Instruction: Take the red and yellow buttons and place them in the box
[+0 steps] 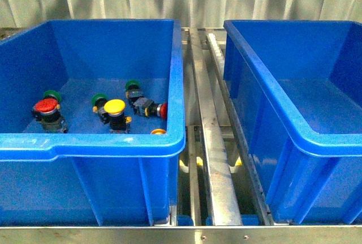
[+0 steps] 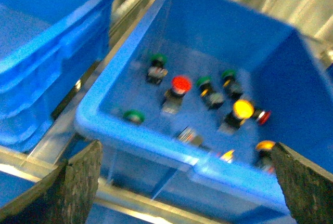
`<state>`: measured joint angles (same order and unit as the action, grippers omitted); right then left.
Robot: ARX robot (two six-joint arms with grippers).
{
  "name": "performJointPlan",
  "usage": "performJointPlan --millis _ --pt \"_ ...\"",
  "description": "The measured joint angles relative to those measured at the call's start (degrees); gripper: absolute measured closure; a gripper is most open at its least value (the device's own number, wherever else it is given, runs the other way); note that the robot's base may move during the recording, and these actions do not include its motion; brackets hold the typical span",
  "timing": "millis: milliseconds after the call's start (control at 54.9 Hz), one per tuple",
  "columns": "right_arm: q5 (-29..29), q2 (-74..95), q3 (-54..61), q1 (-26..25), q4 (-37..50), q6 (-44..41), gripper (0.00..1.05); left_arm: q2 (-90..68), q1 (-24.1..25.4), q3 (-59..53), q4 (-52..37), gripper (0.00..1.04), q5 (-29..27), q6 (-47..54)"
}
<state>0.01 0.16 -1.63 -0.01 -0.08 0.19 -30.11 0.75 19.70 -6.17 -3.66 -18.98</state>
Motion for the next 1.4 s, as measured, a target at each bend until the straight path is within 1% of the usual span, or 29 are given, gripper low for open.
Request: performJointPlan --millis 109,201,255,310,401,547,729,930,1167,1404 --pt "0.0 0.0 0.0 0.0 0.0 0.0 0.06 -11.5 -1.2 8.1 -6.5 0.08 1.3 1.2" --pt "0.0 0.0 0.0 0.0 0.0 0.0 0.06 -21.2 -2.8 13.6 -9.8 0.08 0.7 3.5" --pt "0.0 0.0 0.0 0.0 0.0 0.0 0.06 -27.5 -3.7 17.5 -9.1 0.08 0.5 4.0" --pt "0.0 0.0 0.0 0.0 0.0 0.0 0.06 -38.1 -5.5 23.7 -8.1 0.08 -1.6 5.2" --pt "0.0 0.0 0.0 0.0 0.0 0.0 0.06 -48.0 -7.8 29.2 -7.7 0.08 -4.2 7.5" --pt "0.0 0.0 0.0 0.0 0.0 0.0 0.06 -58.1 -11.6 38.2 -5.8 0.08 -6.5 9.8" --pt "0.0 0.0 0.0 0.0 0.0 0.0 0.06 -65.9 -15.5 48.9 -1.2 0.08 -9.4 11.0" --pt "0.0 0.0 0.0 0.0 0.0 0.0 0.06 -72.8 -18.5 56.7 4.0 0.08 -13.0 11.7" --pt "0.0 0.0 0.0 0.0 0.0 0.0 0.06 -80.0 -20.6 62.5 8.4 0.08 -15.4 11.3" --pt "0.0 0.0 0.0 0.0 0.0 0.0 0.06 -84.8 -21.1 67.4 11.4 0.08 -17.0 10.2"
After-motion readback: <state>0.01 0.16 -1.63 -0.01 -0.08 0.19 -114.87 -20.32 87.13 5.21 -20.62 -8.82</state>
